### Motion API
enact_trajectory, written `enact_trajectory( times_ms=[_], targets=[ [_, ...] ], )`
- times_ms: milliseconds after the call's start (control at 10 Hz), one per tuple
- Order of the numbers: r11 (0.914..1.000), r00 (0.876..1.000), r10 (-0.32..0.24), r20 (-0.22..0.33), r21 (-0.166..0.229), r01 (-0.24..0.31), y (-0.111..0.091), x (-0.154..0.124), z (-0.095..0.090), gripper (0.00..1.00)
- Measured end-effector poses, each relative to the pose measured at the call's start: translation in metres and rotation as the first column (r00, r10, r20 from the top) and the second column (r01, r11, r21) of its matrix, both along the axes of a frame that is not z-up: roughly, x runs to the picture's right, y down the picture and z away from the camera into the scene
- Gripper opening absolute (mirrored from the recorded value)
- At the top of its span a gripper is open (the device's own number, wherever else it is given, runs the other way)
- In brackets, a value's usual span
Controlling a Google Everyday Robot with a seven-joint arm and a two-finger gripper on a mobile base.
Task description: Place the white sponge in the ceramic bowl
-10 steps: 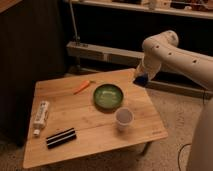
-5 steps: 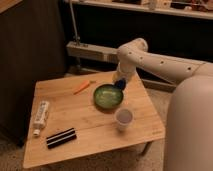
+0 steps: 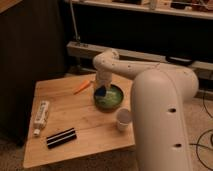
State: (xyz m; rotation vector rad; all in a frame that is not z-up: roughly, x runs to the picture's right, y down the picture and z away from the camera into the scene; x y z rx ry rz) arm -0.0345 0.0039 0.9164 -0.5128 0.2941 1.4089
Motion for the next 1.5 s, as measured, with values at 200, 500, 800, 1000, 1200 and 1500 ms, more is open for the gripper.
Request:
enact_trajectory(
  times_ms=[200,500,800,1000,1200,1500],
  targets=[
    [0.9999,1.0,0.013,0.021,-0.011,-0.013,0.012,-0.005,0.017,0.0],
    [0.9997,0.999,0.02,0.039,0.016,-0.021,0.005,0.005,0.012,0.0],
    [0.9977,0.997,0.046,0.065,0.047,-0.049,-0.03,0.012,-0.02,0.0],
    [0.9972,0.997,0.054,0.06,0.049,-0.057,-0.041,0.022,-0.032,0.0],
    [0.9982,0.998,0.048,0.046,0.034,-0.05,-0.038,0.025,-0.032,0.0],
    [0.998,0.998,0.061,-0.005,0.021,-0.06,-0.019,0.055,-0.018,0.01]
  ],
)
